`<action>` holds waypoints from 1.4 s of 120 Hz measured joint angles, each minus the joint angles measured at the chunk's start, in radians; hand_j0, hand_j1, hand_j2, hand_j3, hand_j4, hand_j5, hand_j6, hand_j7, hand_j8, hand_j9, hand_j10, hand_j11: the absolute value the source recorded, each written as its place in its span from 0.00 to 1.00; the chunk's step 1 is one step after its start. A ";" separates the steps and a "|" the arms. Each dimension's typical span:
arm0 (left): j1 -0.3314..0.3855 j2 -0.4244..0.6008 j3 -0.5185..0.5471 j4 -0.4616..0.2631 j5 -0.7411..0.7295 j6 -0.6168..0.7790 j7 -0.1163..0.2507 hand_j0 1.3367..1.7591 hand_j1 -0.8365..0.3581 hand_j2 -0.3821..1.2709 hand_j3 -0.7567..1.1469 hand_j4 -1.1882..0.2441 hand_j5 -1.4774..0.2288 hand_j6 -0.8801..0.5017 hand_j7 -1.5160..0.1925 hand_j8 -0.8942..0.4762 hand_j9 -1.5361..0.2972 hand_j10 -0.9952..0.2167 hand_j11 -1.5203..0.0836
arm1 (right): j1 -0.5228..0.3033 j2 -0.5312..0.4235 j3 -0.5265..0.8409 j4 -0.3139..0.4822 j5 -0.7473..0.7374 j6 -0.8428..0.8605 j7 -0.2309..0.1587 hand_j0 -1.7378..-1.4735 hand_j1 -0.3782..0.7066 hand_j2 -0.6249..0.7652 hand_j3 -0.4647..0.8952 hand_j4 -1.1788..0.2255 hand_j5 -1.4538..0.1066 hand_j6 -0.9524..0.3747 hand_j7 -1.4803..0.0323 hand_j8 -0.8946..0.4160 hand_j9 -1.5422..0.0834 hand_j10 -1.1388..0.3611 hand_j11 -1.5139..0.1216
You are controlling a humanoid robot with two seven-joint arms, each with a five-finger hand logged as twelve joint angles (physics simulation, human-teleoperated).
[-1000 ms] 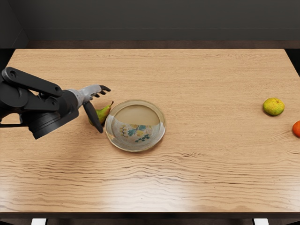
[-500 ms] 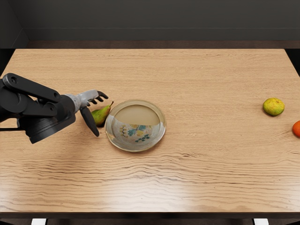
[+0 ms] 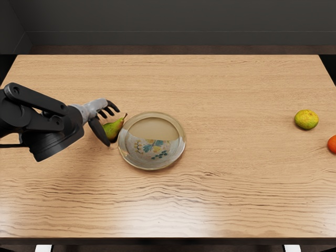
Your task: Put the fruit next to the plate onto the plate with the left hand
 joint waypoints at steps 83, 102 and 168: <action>0.031 -0.030 -0.005 0.003 -0.004 0.051 0.000 0.76 0.63 0.28 0.40 0.58 0.59 0.37 0.61 0.39 0.58 0.52 0.65 | 0.000 0.000 0.000 0.000 0.000 0.000 0.000 0.30 0.03 0.45 0.34 0.84 0.93 0.72 0.98 0.68 0.95 0.76 0.93; 0.037 -0.044 -0.005 0.004 -0.004 0.051 0.000 0.76 0.62 0.28 0.40 0.57 0.58 0.37 0.60 0.38 0.57 0.51 0.65 | 0.000 0.000 0.000 0.000 0.000 0.000 0.000 0.30 0.03 0.45 0.34 0.84 0.93 0.72 0.98 0.68 0.95 0.76 0.93; 0.051 -0.049 -0.004 0.017 -0.016 0.078 0.000 0.76 0.56 0.28 0.40 0.53 0.54 0.33 0.56 0.34 0.53 0.47 0.60 | 0.000 0.000 0.000 0.000 0.000 0.000 0.000 0.30 0.03 0.45 0.34 0.84 0.93 0.72 0.98 0.68 0.95 0.76 0.93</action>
